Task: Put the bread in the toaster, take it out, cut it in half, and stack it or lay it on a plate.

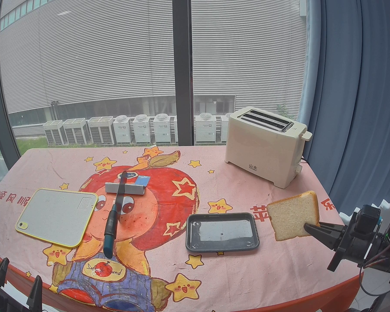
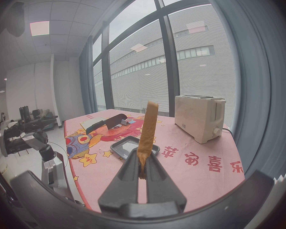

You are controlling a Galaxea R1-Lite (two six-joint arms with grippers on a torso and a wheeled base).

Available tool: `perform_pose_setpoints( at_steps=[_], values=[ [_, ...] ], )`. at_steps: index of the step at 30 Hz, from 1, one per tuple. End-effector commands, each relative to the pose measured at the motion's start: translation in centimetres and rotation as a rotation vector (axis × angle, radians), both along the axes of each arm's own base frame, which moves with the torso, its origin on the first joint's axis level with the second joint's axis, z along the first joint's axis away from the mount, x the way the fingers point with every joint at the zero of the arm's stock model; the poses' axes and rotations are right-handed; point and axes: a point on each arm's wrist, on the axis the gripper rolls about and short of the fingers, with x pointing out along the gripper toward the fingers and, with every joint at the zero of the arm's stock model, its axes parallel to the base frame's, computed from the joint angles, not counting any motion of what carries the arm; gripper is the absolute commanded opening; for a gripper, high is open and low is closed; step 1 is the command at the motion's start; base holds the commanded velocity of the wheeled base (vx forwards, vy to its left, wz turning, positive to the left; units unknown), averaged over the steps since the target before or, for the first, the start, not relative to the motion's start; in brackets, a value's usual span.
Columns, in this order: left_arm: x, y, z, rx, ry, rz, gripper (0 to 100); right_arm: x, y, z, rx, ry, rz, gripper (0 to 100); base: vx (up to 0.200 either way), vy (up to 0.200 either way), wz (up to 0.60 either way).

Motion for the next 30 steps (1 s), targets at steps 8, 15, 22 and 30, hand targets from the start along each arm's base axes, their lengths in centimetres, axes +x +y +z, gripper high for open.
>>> perform_pose_setpoints(
  at_steps=[8,15,22,30],
  values=[
    [0.1,0.0,-0.4,-0.002,0.015,-0.004,100,-0.2,-0.3,-0.1,-0.007,-0.004,0.034,0,0.000,0.000,0.00],
    [0.1,0.0,-0.4,-0.002,0.015,-0.005,100,0.4,-0.5,0.3,0.037,0.008,0.014,0,0.000,0.000,0.00],
    [0.1,0.0,-0.4,-0.002,0.015,-0.005,100,1.5,-0.3,1.3,0.050,-0.035,-0.001,0,0.000,0.000,0.00],
    [0.1,0.0,-0.4,-0.002,0.015,-0.005,100,4.2,0.0,2.9,0.070,-0.089,-0.044,0,0.000,0.000,0.00]
  ],
)
